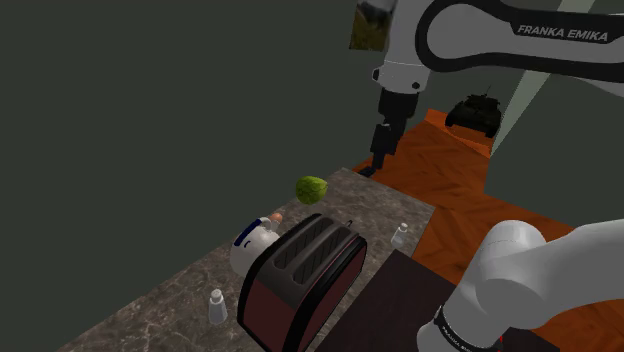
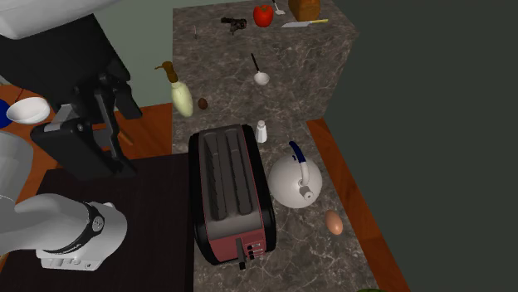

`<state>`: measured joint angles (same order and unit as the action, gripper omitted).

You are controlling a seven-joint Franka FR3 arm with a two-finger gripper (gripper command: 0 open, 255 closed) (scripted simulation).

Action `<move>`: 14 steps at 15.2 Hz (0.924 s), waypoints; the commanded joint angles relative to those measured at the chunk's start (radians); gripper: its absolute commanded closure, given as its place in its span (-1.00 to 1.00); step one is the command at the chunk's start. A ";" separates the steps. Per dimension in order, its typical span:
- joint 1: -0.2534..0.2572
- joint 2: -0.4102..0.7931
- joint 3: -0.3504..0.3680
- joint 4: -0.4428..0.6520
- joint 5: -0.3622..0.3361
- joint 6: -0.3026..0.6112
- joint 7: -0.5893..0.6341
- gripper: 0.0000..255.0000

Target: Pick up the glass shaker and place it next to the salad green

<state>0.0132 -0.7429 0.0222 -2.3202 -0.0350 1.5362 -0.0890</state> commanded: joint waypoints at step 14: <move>0.060 0.261 0.179 -0.106 0.075 0.373 0.192 -1.00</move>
<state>0.0681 -0.5051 0.1870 -2.4252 0.0360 1.8823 0.0864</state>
